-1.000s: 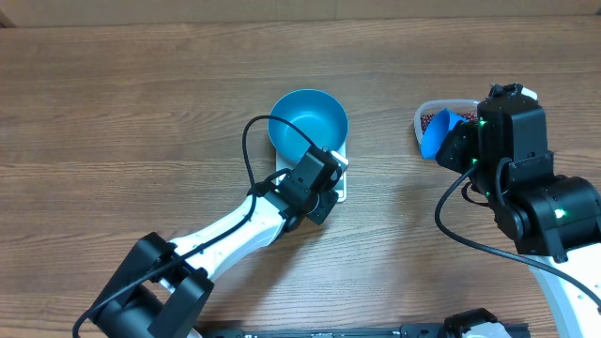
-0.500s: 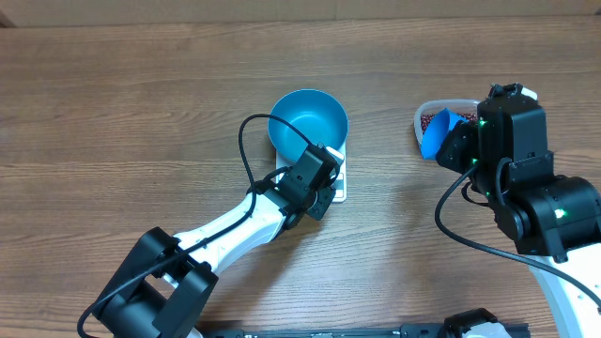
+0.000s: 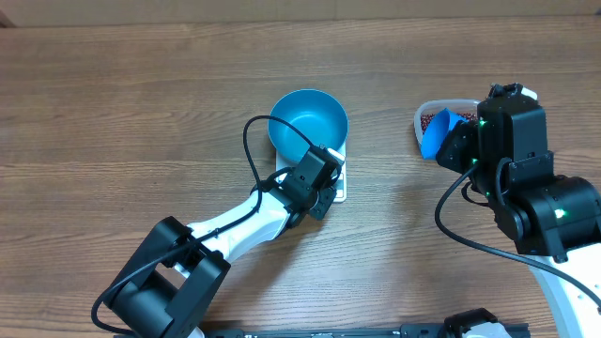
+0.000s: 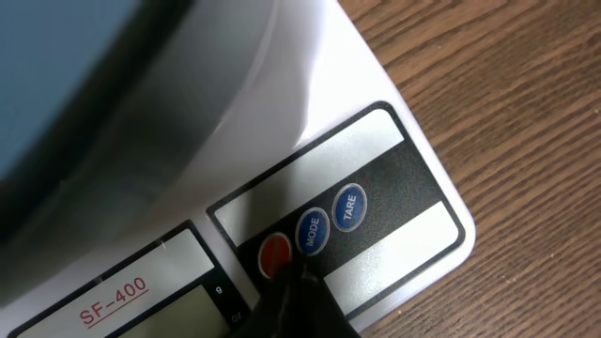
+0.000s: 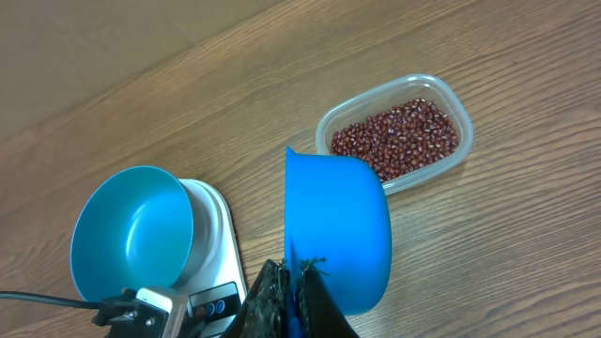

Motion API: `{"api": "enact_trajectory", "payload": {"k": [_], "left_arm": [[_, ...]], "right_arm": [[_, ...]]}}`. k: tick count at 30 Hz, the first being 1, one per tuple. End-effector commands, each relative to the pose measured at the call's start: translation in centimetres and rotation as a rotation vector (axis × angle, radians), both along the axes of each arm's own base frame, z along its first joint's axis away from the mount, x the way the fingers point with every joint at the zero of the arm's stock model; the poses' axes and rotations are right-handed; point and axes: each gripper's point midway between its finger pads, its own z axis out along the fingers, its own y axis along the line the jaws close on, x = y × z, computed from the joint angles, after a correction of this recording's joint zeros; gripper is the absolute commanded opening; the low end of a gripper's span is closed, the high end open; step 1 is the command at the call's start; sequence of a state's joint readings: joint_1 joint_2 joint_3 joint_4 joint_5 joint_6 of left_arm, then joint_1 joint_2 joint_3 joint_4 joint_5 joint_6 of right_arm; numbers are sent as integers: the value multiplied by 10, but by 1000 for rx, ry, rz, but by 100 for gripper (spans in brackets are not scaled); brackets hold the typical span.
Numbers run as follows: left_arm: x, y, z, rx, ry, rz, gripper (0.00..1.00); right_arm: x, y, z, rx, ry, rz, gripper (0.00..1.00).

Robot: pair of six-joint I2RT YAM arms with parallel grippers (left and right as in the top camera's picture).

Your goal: Scoop item into bowl and weigh 150g on scale

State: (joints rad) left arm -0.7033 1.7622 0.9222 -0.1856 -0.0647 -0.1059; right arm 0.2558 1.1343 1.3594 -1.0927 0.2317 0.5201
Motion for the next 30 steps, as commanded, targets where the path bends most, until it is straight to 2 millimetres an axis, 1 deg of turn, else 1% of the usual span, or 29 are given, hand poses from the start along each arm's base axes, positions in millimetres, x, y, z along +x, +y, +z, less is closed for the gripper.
{"api": "enact_trajectory", "payload": {"k": [1,12,23,25,30], "left_arm": [[7,2,-1,0,-17,36,4],[13,2,3,-3,-47,48,4],[13,3,3,1,-49,51,4],[16,7,3,9,-58,84,4],[16,7,3,9,-56,87,4]], "right_arm": [[2,-1,12,11,-33,-5,4],[2,-1,11,11,-33,-5,4],[1,-1,11,11,-31,-5,4],[1,-1,11,11,-31,-5,4],[1,-1,11,11,-31,-5,4]]}}
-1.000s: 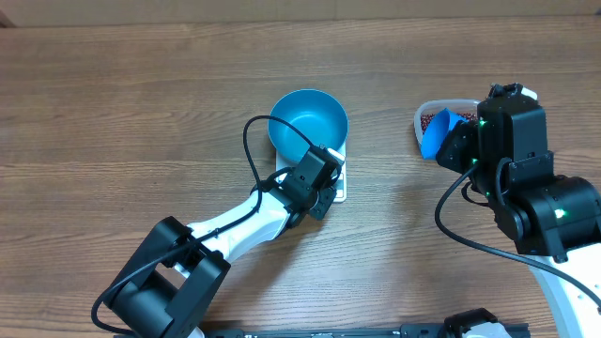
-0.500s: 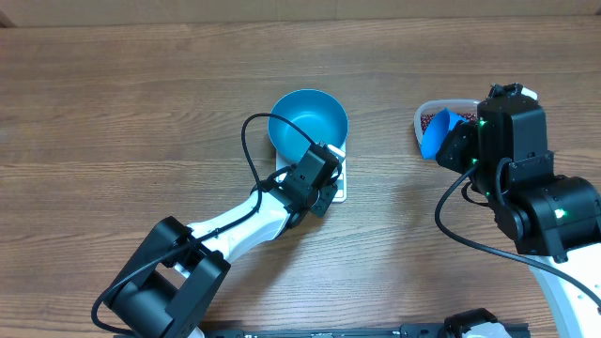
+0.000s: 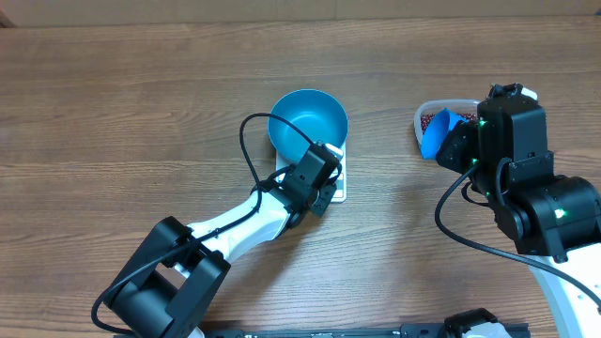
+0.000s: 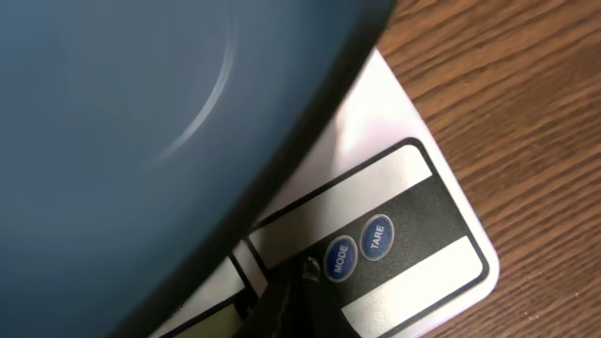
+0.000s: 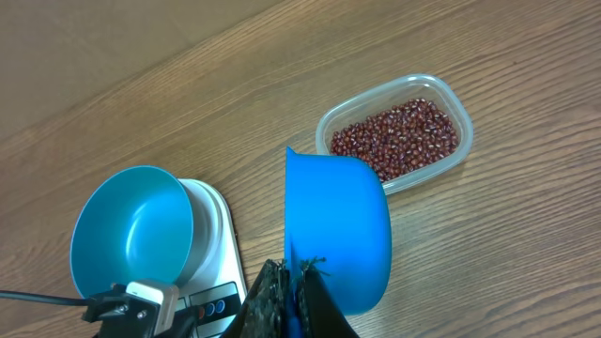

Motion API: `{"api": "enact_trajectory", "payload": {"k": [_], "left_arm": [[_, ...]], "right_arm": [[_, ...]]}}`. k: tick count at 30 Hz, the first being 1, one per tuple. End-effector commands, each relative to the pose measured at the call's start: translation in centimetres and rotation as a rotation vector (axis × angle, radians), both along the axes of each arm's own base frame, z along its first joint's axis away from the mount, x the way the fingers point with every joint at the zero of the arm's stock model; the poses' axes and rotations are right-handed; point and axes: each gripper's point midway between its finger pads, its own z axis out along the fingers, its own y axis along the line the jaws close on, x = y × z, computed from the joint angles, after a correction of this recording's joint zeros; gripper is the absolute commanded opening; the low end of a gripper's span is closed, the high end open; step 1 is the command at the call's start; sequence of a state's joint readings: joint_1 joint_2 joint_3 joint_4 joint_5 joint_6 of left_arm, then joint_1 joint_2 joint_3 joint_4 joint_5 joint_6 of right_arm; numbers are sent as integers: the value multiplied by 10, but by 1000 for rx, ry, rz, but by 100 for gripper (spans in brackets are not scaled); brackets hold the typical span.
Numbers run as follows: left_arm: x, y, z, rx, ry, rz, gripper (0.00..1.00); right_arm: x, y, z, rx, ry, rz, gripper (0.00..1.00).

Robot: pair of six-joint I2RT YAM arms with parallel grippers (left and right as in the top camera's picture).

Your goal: Scoop item into bowl and weigh 150g on scale

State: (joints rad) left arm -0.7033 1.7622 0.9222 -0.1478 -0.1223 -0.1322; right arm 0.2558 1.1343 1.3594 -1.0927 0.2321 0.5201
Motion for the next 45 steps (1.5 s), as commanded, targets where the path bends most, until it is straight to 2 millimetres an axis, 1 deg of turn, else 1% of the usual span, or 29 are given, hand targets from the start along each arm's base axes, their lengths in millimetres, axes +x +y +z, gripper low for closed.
{"api": "enact_trajectory", "payload": {"k": [1,13,20,32,45], "left_arm": [[4,4,-3,8,-2,34,4],[3,4,-5,8,5,27,4],[3,2,-13,10,10,25,4],[3,1,-13,9,11,23,4],[4,0,-18,9,15,22,4]], "right_arm": [[1,-1,11,11,-31,-4,4],[1,2,10,21,-26,6,4],[0,2,10,21,-25,6,4],[1,2,10,21,-26,6,4],[1,2,10,21,-25,6,4]]}}
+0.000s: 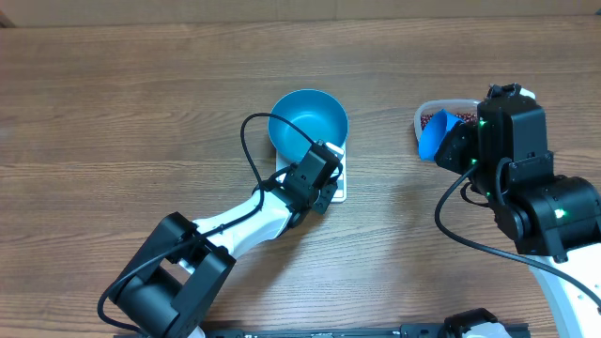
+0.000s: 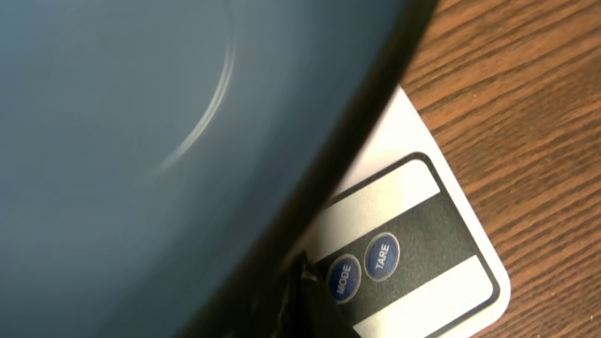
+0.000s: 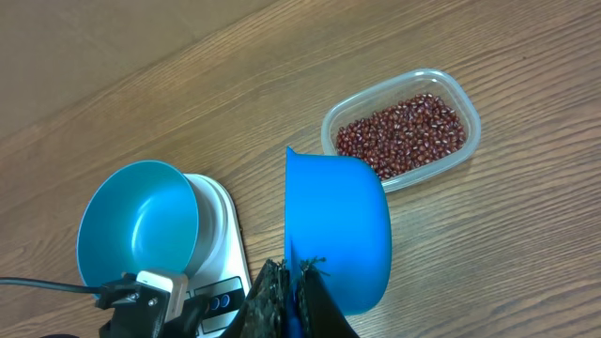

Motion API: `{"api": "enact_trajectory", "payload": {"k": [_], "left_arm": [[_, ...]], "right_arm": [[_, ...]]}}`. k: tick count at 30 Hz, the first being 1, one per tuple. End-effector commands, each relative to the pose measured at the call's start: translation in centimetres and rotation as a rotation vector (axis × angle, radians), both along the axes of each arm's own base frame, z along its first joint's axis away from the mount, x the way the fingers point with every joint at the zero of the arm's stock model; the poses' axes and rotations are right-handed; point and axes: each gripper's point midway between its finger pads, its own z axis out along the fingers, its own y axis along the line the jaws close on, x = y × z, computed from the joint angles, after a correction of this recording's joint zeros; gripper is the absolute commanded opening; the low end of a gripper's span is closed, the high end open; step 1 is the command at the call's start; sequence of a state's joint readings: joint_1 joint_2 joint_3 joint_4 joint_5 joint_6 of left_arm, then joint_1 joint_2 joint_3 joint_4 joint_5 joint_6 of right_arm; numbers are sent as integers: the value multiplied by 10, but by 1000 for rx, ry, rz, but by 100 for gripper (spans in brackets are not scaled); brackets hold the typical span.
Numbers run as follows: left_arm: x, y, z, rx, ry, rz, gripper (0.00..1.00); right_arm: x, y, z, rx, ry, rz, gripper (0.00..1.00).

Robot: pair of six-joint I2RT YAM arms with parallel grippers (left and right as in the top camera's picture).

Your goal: Scoop item into bowl and weigh 150g on scale

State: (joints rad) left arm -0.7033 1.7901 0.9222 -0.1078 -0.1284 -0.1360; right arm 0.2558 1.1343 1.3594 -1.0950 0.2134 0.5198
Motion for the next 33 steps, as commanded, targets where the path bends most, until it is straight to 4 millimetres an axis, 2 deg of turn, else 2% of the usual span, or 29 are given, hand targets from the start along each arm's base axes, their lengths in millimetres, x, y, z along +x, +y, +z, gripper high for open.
{"api": "enact_trajectory", "payload": {"k": [1,26,30,33], "left_arm": [[-1,3,-13,15,27,15,4],[-10,4,-18,43,58,-38,4],[-8,1,-10,29,49,-41,4],[-6,-2,14,-5,15,-45,4]], "right_arm": [[1,-1,11,9,-30,-8,4],[-1,-2,8,5,-17,-8,4],[-2,-2,8,4,-13,-8,4],[-2,-2,8,4,-14,-8,4]]}}
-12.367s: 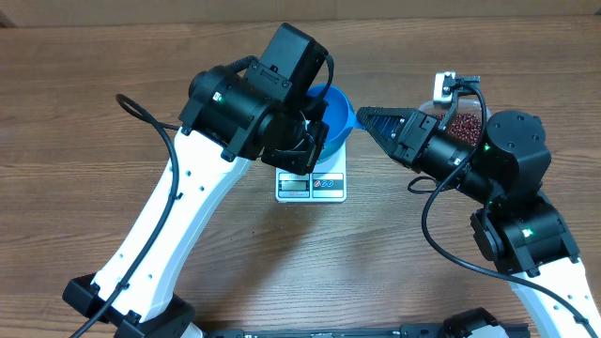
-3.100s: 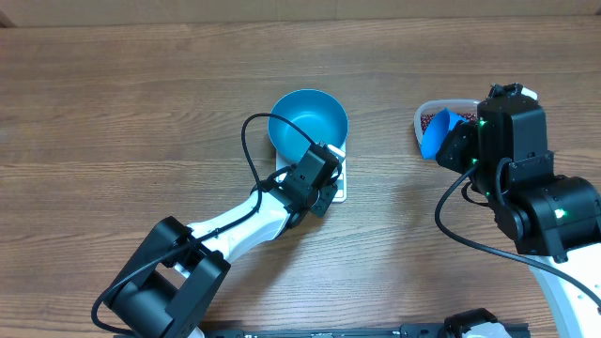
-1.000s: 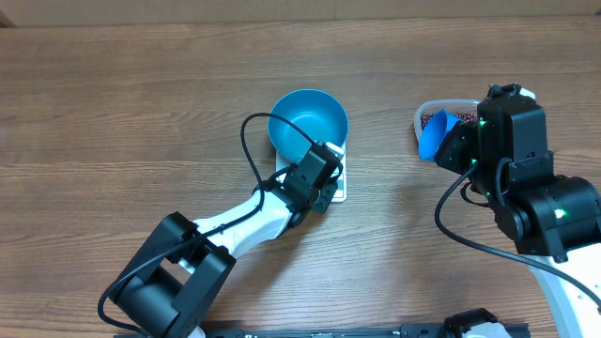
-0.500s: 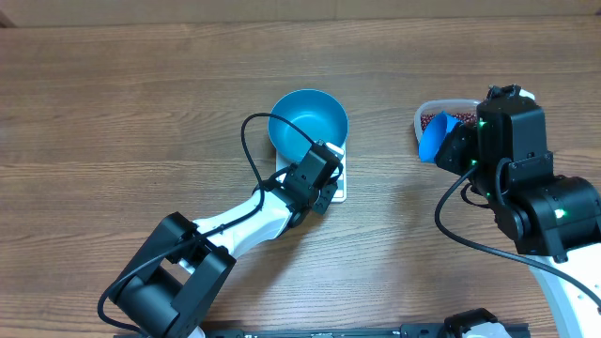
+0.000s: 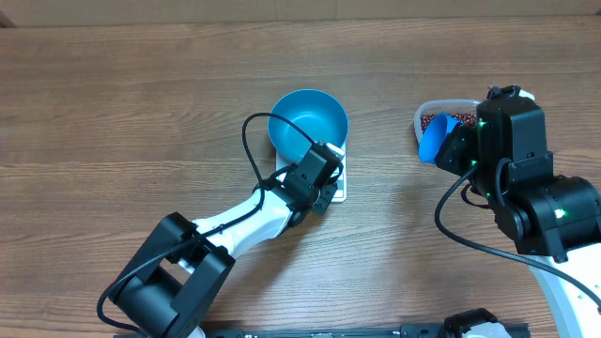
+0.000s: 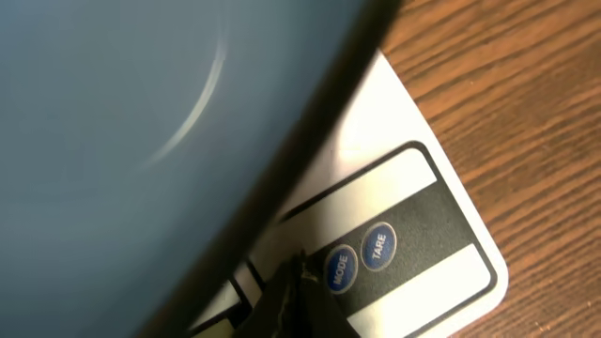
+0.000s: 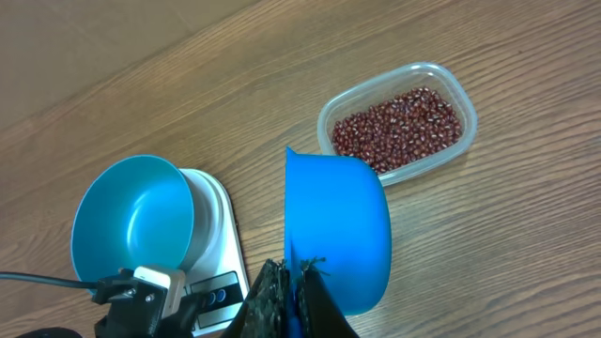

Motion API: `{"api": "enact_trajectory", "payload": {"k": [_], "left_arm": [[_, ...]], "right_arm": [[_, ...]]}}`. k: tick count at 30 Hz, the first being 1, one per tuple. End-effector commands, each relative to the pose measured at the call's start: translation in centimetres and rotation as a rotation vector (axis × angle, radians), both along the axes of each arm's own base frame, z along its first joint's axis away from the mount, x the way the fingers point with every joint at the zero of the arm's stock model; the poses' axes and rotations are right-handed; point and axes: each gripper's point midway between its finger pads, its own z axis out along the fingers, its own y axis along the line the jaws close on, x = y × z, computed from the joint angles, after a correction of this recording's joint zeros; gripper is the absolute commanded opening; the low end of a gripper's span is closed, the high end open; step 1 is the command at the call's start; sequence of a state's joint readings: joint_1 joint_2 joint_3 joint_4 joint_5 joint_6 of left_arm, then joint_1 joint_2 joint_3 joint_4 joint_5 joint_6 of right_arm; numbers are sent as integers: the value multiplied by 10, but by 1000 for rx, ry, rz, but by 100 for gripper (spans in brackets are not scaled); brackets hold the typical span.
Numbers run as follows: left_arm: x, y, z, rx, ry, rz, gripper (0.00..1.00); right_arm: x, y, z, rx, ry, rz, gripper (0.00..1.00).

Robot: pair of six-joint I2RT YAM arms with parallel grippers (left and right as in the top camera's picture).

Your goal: Scoop item into bowl and weigh 150g on scale

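An empty blue bowl [image 5: 308,123] sits on the white scale [image 5: 336,187] at the table's middle. My left gripper [image 6: 300,266] is shut, its tips down on the scale's button panel just left of the MODE button [image 6: 338,270], beside the TARE button [image 6: 378,246]. My right gripper [image 7: 296,274] is shut on the handle of a blue scoop [image 7: 338,228], held empty in the air to the right. A clear tub of red beans [image 7: 399,125] lies beyond the scoop, partly covered by the arm in the overhead view [image 5: 451,117].
The left arm's black cable [image 5: 252,150] loops beside the bowl. The right arm's body [image 5: 535,202] fills the right side of the table. Bare wood [image 5: 141,113] lies to the left of the scale.
My left gripper's tips have shifted slightly on the scale's panel, with more of the panel showing under the bowl. My right gripper with the scoop has moved a little; the bean tub sits slightly higher in its view.
My left gripper stood shut with its tips at the scale's red button, left of MODE. After that it was lower under the bowl's rim, still at that spot, and it stays there now. My right gripper held the empty scoop near the bean tub throughout, drifting only slightly.
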State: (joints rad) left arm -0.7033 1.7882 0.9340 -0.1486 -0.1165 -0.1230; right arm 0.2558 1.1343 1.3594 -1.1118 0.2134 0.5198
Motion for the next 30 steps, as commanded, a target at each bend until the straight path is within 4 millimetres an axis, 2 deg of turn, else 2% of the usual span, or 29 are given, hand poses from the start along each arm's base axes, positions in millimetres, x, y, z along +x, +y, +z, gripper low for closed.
{"api": "enact_trajectory", "payload": {"k": [1,3,6,9,11,17,19,21,23,30], "left_arm": [[-2,-3,25,-34,-23,-28,4],[-5,-1,47,-54,-48,-28,4],[-11,5,69,-66,-63,-28,4],[-25,12,91,-86,-58,-40,4],[-37,16,103,-102,-43,-56,8],[-49,24,117,-108,-41,-60,21],[-49,24,116,-107,-40,-60,22],[-49,24,116,-106,-39,-60,17],[-49,24,116,-106,-39,-60,16],[-50,25,115,-100,-32,-59,21]], "right_arm": [[1,-1,11,8,-30,-8,4],[1,-1,11,8,-30,-8,4],[1,-1,11,8,-30,-8,4],[1,-1,11,8,-30,-8,4],[1,-1,11,8,-30,-8,4],[1,-1,11,8,-30,-8,4],[1,-1,11,8,-30,-8,4],[1,-1,11,8,-30,-8,4],[1,-1,10,8,-29,-8,4],[1,-1,10,8,-28,-8,4]]}}
